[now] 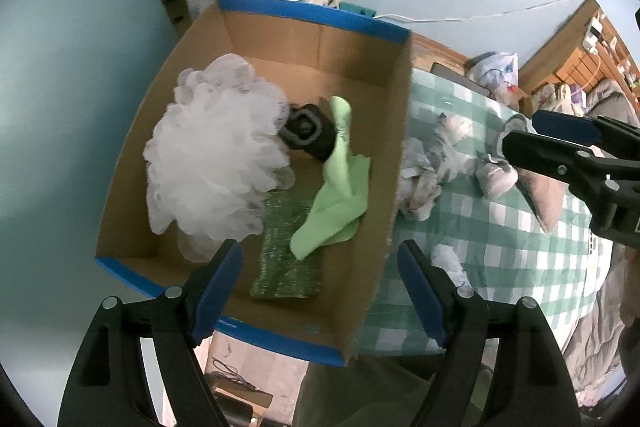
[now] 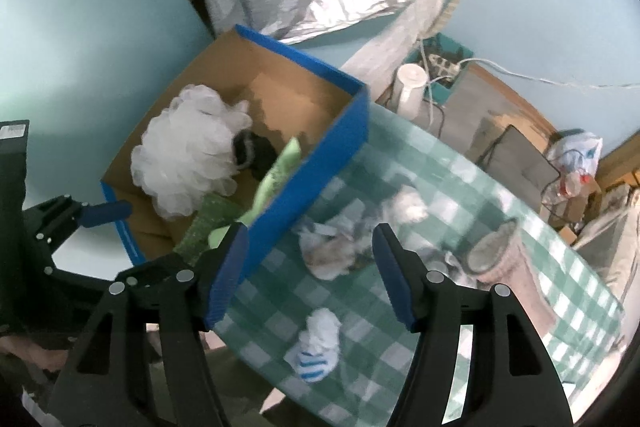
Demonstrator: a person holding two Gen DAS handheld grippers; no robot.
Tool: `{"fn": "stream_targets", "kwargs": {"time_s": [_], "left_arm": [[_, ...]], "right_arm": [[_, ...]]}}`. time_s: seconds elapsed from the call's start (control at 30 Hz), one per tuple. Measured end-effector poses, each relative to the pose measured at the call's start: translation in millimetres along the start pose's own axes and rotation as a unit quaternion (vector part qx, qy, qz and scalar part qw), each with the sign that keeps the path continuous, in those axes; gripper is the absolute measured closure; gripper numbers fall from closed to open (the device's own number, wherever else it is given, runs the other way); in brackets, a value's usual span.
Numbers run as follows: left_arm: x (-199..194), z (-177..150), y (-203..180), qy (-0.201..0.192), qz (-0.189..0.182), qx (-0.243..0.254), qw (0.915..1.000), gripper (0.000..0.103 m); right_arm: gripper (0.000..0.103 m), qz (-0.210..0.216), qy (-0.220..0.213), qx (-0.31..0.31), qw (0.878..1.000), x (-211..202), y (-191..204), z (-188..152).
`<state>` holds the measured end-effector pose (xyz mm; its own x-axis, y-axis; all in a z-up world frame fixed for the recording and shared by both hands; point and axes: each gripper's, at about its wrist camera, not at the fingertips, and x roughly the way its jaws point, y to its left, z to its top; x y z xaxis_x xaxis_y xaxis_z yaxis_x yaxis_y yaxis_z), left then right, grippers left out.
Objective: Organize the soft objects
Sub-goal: 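Move both tools back over the table toward the remaining items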
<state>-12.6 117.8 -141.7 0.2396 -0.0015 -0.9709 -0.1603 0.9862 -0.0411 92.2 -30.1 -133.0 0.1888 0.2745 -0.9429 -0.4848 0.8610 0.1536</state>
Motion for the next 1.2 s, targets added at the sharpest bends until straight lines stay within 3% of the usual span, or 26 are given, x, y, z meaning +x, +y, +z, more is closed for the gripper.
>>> {"fn": "stream_targets", "kwargs": {"time_s": [0.67,1.07,1.2], "left_arm": [[-7,10,-61,-0.003,-0.009,0.045,0.9990,0.022],[5,10,-96,0.013,-0.006,0.061,0.9981,0.020],[10,9,-104,0.018,-0.007,0.055,0.9983,0.015]], "right_arm": [[0.038,-0.027,-0.010,0.053,0.998,-31,-74,-43],[0.038,-0.045,0.010,0.062,0.997,-32,-118,-66],[0.038,-0.051,0.024,0.059,0.997,-24,-131,-72]]}}
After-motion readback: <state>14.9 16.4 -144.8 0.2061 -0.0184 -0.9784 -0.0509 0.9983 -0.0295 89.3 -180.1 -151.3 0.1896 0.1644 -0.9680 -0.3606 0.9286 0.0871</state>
